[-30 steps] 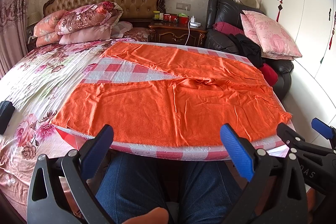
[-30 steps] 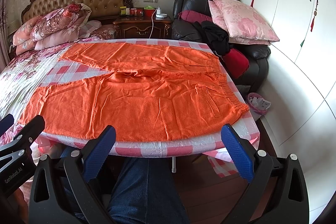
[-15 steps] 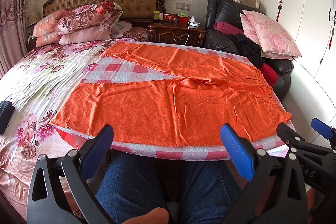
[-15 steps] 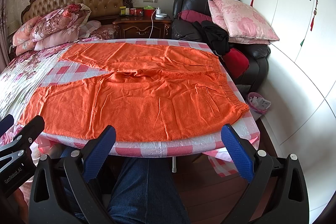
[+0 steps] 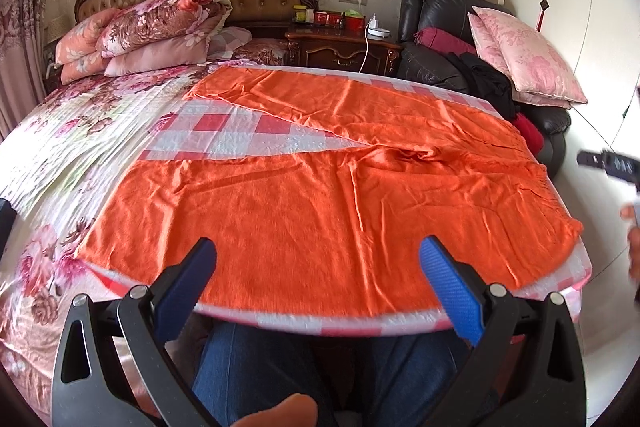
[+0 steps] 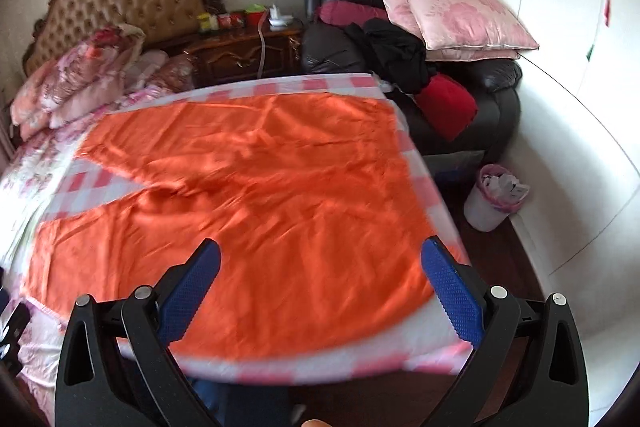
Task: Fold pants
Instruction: 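Grasp the orange pants leg hem with the left gripper while the right gripper grasps the waistband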
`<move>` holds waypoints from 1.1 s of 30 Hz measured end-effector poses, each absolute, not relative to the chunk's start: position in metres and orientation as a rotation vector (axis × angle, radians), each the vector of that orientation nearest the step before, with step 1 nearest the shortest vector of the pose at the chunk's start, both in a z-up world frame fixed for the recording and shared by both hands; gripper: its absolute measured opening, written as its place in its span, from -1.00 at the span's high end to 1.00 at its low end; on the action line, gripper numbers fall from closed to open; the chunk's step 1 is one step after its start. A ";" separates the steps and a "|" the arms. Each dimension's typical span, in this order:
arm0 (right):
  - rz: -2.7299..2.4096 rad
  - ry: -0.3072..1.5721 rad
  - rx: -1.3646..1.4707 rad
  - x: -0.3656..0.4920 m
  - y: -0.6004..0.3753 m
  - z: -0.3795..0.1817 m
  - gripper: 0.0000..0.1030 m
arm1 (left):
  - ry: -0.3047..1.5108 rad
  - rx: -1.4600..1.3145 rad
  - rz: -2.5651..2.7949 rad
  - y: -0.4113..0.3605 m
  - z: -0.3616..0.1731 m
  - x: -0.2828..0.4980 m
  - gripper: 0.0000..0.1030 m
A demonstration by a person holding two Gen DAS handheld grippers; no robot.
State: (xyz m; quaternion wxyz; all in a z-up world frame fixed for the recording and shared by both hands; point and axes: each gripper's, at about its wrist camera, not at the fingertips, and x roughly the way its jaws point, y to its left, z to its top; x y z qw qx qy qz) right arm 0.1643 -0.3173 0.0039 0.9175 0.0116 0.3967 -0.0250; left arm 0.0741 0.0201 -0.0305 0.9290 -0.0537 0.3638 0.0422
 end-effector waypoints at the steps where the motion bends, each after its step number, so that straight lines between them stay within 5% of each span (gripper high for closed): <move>1: -0.053 0.850 -0.004 0.200 -0.328 0.003 -0.89 | 0.748 -0.112 0.088 0.024 -0.035 0.083 -0.97; 12: -0.016 1.098 -0.264 0.477 -0.347 -0.061 -0.76 | 0.887 -0.212 0.197 0.090 -0.080 0.127 -0.97; 22: 0.006 1.170 -0.295 0.566 -0.344 -0.112 -0.62 | 0.910 -0.226 0.324 0.149 -0.071 0.160 -0.97; 23: 0.019 1.169 -0.288 0.567 -0.344 -0.112 -0.55 | 0.903 -0.226 0.322 0.152 -0.069 0.166 -0.97; 26: 0.130 1.188 -0.217 0.565 -0.342 -0.109 0.74 | 0.889 -0.257 0.286 0.164 -0.059 0.199 -0.97; 33: 0.177 0.969 -0.308 0.504 -0.321 -0.057 0.84 | 0.893 -0.516 0.174 0.216 -0.050 0.315 -0.96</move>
